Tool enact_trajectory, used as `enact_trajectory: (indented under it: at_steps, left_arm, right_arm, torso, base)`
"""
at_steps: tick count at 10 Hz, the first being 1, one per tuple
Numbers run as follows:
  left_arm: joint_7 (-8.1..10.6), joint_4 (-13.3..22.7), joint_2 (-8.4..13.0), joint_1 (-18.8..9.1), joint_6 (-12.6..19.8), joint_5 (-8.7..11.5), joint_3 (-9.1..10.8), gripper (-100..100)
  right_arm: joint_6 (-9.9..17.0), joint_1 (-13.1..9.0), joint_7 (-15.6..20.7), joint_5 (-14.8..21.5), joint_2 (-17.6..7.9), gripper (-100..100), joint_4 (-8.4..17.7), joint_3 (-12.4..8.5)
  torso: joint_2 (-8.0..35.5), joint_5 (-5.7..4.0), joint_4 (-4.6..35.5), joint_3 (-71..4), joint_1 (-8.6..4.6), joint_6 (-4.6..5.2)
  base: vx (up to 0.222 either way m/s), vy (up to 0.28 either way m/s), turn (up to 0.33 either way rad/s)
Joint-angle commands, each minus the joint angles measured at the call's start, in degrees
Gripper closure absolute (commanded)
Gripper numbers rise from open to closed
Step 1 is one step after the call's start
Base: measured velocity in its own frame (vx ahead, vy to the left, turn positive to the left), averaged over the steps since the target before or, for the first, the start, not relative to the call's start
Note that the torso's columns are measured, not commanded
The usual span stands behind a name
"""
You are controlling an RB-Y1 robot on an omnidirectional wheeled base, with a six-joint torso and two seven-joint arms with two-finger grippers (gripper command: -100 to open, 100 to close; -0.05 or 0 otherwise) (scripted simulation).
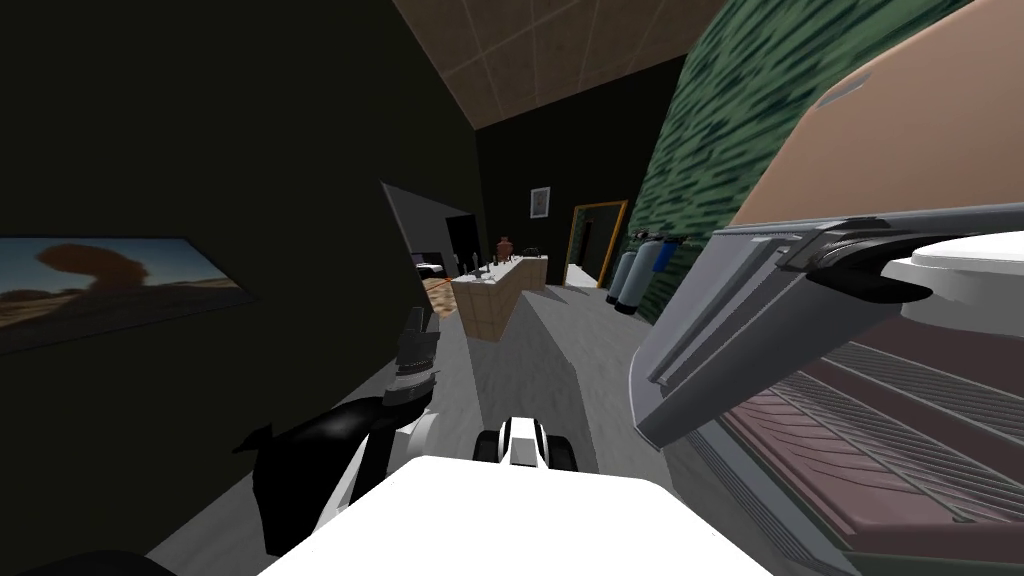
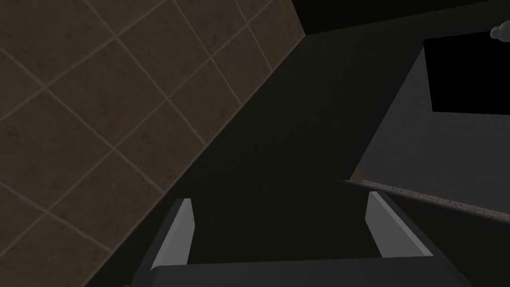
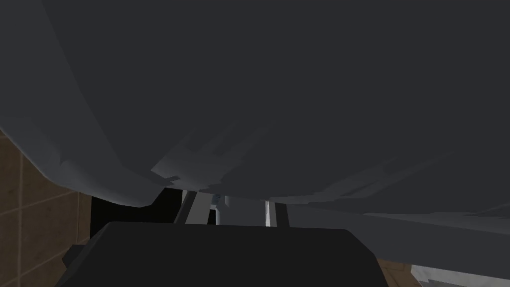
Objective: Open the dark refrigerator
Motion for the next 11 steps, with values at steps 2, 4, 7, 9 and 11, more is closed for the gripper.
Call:
enact_trajectory:
  at_steps: [2, 4, 7, 9, 11]
  left_arm:
    - [0.00, 0.00, 0.00, 0.01, 0.00, 0.00, 0.00, 0]
    - [0.00, -0.01, -0.01, 0.03, -0.01, 0.00, -0.01, 0]
    - [0.00, -0.01, -0.01, 0.01, -0.01, 0.00, -0.01, 0]
    - [0.00, 0.00, -0.01, 0.01, 0.00, 0.00, 0.00, 0]
    - [0.00, -0.01, -0.01, 0.02, -0.01, 0.00, 0.00, 0]
  right_arm:
    - [0.64, 3.93, -1.35, -0.17, -0.94, 100, 1.20, -1.56]
    - [1.69, 5.31, -0.98, -1.79, -1.41, 100, 3.94, -1.15]
    - [1.69, 5.31, -1.26, -1.79, -1.41, 100, 3.94, -1.15]
    - [2.73, 6.70, -0.60, -3.41, -1.88, 100, 6.69, -0.74]
    - [2.73, 6.70, -0.60, -3.41, -1.88, 100, 6.69, -0.74]
  torso:
    - [-0.50, -0.21, -0.17, -0.19, 0.31, 0.25]
    - [-1.04, -0.19, -0.45, -0.51, 0.75, 0.05]
    - [-0.01, -0.52, -0.20, 0.16, 0.09, 0.18]
    - [0.17, -0.49, 0.04, 0.30, -0.05, 0.60]
    - [-0.32, -0.32, -0.27, -0.04, 0.59, 0.18]
  base:
    - [0.126, 0.097, -0.004]
    - [0.292, 0.208, -0.028]
    - [0.126, 0.115, 0.024]
    - [0.205, 0.167, -0.010]
    - [0.158, 0.122, -0.050]
